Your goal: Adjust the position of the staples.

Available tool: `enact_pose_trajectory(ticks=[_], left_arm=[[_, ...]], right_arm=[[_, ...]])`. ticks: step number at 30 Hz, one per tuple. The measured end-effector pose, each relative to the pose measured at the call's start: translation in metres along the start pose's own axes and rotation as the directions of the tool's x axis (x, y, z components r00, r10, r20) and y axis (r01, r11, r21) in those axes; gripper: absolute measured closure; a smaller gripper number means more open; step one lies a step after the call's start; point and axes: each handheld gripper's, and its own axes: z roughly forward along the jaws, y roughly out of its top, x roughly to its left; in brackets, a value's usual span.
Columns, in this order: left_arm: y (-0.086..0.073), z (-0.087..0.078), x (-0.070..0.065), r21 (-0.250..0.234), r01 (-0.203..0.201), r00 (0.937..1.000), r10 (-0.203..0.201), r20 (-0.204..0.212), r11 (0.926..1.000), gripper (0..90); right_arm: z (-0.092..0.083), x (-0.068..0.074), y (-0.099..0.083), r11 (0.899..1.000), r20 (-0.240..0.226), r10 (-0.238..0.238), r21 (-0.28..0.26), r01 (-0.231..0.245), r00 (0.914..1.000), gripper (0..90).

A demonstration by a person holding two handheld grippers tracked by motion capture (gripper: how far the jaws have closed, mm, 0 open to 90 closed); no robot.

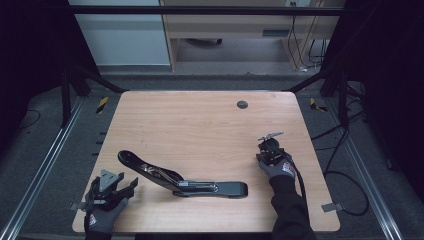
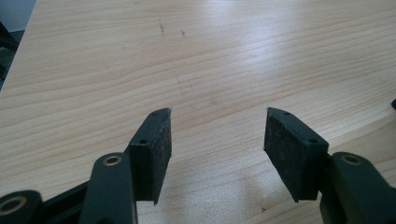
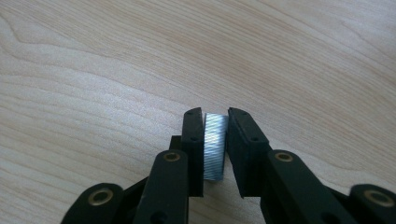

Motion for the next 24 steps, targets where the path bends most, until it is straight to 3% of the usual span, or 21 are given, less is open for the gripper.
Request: enact_pose_trajectory(ticks=[9, 15, 20, 24], left_arm=[[0.0, 0.0, 0.0, -0.001, 0.001, 1.0, -0.001, 0.001, 1.0, 40.9], [0.0, -0.001, 0.0, -0.001, -0.002, 1.0, 0.002, -0.002, 1.0, 40.9], [0.0, 0.0, -0.001, 0.0, -0.005, 1.0, 0.005, -0.002, 1.0, 40.8], [0.0, 0.0, -0.001, 0.002, -0.007, 1.0, 0.007, 0.001, 1.0, 40.8]], right_arm=[[-0.004, -0.001, 0.0, 1.0, -0.011, 0.001, 0.004, -0.001, 0.9999, 78.3], [-0.022, -0.003, -0.004, 0.998, -0.056, -0.055, -0.036, 0.053, 0.9969, 78.4], [-0.035, -0.002, -0.016, 0.994, -0.107, -0.1, -0.055, 0.095, 0.9892, 78.4], [-0.039, -0.002, -0.028, 0.987, -0.12, -0.156, -0.068, 0.148, 0.9805, 78.4]])
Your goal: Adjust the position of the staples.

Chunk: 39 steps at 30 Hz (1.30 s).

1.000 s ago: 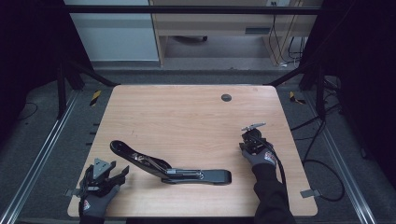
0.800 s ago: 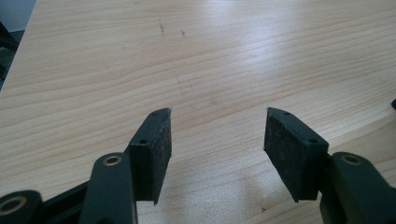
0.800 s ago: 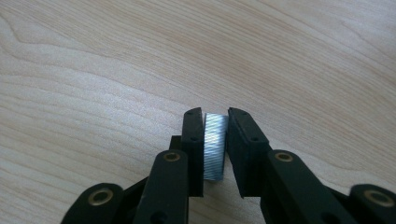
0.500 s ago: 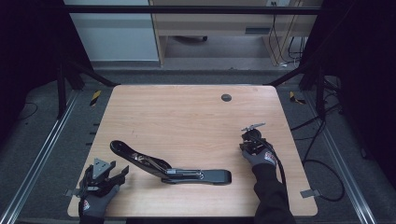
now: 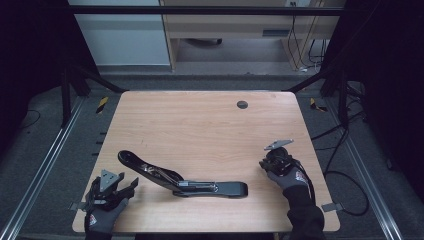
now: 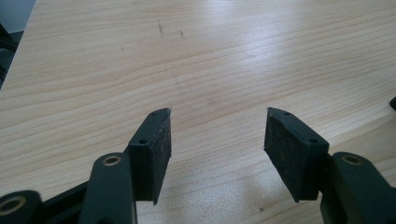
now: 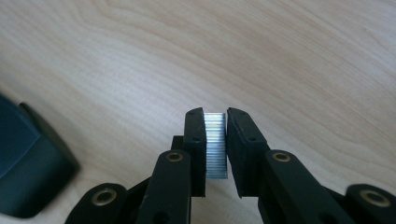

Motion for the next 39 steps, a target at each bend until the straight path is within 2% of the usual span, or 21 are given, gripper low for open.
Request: enact_pose_trajectory(ticks=[2, 8, 14, 29, 34, 39], left_arm=[[0.0, 0.0, 0.0, 0.0, 0.0, 1.0, 0.0, 0.0, 1.0, 40.7], [0.0, 0.0, -0.001, 0.002, -0.007, 1.0, 0.007, 0.0, 1.0, 40.7], [0.0, 0.001, -0.001, 0.005, -0.008, 1.0, 0.008, 0.003, 1.0, 40.6], [0.0, 0.0, -0.002, 0.003, -0.006, 1.0, 0.006, 0.006, 1.0, 40.1], [0.0, 0.0, -0.002, 0.004, -0.005, 1.0, 0.005, 0.005, 1.0, 40.0], [0.0, 0.0, -0.002, 0.005, -0.007, 1.0, 0.006, 0.006, 1.0, 39.9]], right_arm=[[-0.003, 0.002, -0.006, 1.0, -0.02, -0.008, -0.007, 0.008, 0.9998, 78.4], [-0.006, 0.006, -0.023, 0.999, -0.041, -0.038, 0.0, 0.038, 0.9985, 78.4], [-0.007, 0.006, -0.035, 0.999, -0.048, -0.035, 0.006, 0.035, 0.9983, 78.4], [-0.005, 0.006, -0.039, 0.999, -0.043, -0.05, 0.014, 0.05, 0.9979, 77.5], [-0.011, 0.005, -0.039, 0.999, -0.039, -0.037, -0.001, 0.037, 0.9985, 72.6], [-0.017, 0.004, -0.04, 1.0, -0.026, 0.012, 0.0, -0.012, 0.9996, 72.4]])
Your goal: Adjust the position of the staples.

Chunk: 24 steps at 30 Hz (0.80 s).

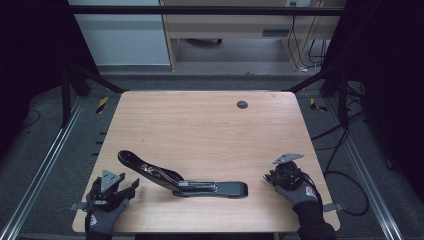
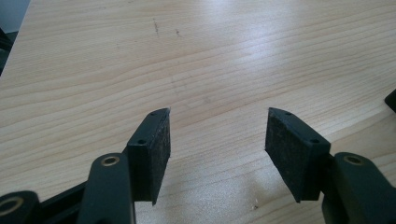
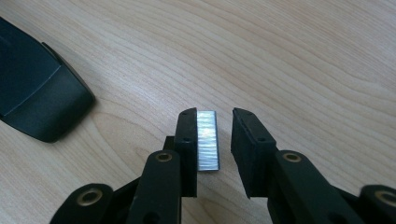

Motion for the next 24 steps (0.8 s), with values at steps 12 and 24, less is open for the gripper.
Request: enact_pose_trajectory(ticks=[12, 24], left_arm=[[0.0, 0.0, 0.0, 0.001, -0.002, 1.0, 0.002, 0.001, 1.0, 39.8], [0.0, 0.0, 0.0, -0.001, -0.001, 1.0, 0.001, 0.003, 1.0, 39.7]], right_arm=[[0.007, 0.002, 0.0, 0.999, -0.003, 0.046, 0.019, -0.046, 0.9989, 74.0], [0.009, 0.005, 0.003, 0.998, -0.005, 0.037, 0.057, -0.036, 0.9993, 78.4]])
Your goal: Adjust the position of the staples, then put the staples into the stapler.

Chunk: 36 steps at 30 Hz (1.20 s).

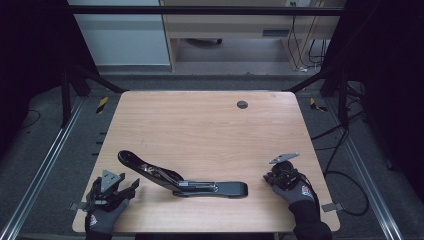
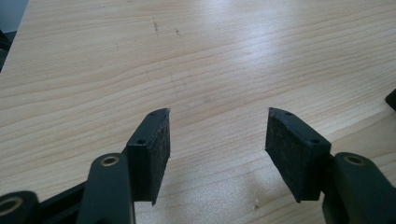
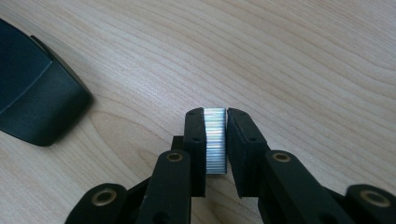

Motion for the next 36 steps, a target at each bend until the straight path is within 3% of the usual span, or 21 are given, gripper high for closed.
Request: enact_pose_trajectory(ticks=[11, 15, 21, 30, 36], left_arm=[[0.0, -0.001, 0.001, -0.004, 0.005, 1.0, -0.005, 0.005, 1.0, 39.7], [0.0, 0.0, 0.001, 0.0, 0.003, 1.0, -0.003, 0.005, 1.0, 39.5], [0.0, 0.001, 0.001, 0.003, 0.003, 1.0, -0.003, 0.006, 1.0, 39.4], [0.0, 0.0, 0.001, 0.001, 0.006, 0.9999, -0.006, 0.012, 1.0, 39.0], [0.0, 0.001, 0.001, 0.006, 0.008, 0.9998, -0.008, 0.016, 1.0, 38.8]], right_arm=[[-0.019, 0.007, 0.011, 0.994, -0.033, -0.075, -0.078, 0.072, 0.9967, 78.5], [-0.025, 0.01, 0.016, 0.986, -0.048, -0.132, -0.107, 0.127, 0.99, 78.4], [-0.03, 0.014, 0.024, 0.976, -0.074, -0.179, -0.138, 0.168, 0.9811, 78.5], [-0.038, 0.028, 0.039, 0.955, -0.121, -0.249, -0.195, 0.223, 0.9609, 78.5], [-0.039, 0.037, 0.051, 0.933, -0.143, -0.318, -0.223, 0.282, 0.9372, 78.5]])
